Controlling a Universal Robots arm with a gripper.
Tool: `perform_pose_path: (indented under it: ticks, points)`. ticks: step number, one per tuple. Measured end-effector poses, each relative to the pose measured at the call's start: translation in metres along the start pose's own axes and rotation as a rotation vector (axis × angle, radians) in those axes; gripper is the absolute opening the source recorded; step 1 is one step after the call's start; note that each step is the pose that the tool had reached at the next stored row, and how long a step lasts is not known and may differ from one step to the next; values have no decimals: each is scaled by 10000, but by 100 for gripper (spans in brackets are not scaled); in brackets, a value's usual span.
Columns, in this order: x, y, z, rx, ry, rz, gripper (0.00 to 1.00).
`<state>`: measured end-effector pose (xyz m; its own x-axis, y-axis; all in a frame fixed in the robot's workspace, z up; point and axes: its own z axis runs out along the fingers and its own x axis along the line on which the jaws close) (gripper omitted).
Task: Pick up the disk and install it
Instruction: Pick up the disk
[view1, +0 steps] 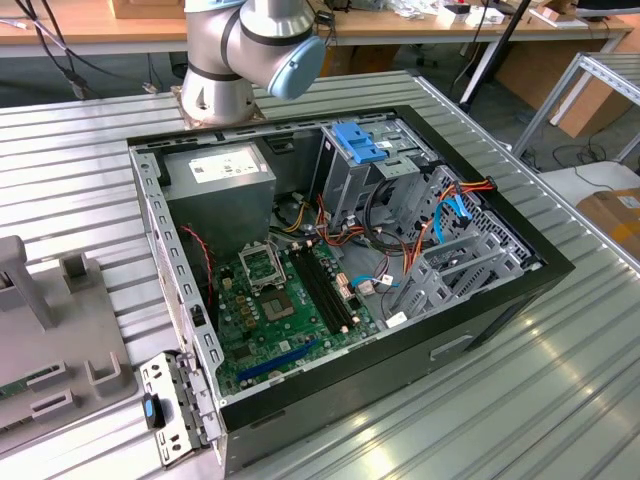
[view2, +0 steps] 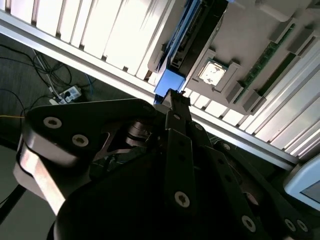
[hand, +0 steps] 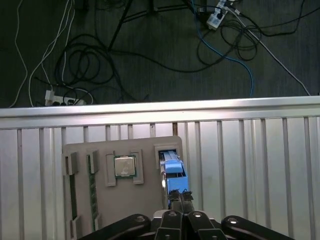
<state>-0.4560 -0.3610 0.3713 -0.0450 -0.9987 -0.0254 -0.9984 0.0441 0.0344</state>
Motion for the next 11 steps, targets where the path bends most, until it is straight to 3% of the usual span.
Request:
perform_pose_path:
  ticks: [11]
  points:
    - [-6,-19,8,-17,23,-650,11]
